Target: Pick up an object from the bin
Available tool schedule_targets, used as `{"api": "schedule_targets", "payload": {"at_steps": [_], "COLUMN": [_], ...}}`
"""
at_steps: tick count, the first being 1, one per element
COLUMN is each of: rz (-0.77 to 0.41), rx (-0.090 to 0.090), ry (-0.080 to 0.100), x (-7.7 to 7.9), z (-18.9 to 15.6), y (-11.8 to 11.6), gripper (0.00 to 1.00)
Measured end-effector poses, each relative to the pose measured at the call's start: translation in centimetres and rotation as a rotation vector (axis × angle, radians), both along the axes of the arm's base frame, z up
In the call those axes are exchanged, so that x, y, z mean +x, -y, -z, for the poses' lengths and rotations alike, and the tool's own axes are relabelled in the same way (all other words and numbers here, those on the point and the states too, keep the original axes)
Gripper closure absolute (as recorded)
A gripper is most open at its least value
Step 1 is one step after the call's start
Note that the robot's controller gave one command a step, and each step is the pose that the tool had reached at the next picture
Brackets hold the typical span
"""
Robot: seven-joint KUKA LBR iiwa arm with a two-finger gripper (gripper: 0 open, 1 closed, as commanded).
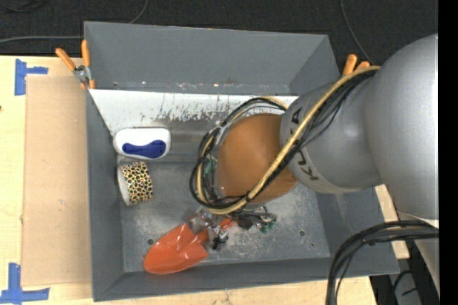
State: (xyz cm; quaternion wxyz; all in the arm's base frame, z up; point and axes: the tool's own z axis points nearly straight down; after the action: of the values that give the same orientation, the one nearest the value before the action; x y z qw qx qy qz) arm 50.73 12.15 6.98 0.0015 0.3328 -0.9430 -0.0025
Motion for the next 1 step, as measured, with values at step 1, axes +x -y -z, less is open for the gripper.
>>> {"api": "schedule_targets", "payload": {"at_steps": [1], "rz": [0.002], "rx": [-0.001], "ry": [-0.003], "x": [-0.10], "z": [-1.59], "y": [-0.01], "gripper": [1.00]}}
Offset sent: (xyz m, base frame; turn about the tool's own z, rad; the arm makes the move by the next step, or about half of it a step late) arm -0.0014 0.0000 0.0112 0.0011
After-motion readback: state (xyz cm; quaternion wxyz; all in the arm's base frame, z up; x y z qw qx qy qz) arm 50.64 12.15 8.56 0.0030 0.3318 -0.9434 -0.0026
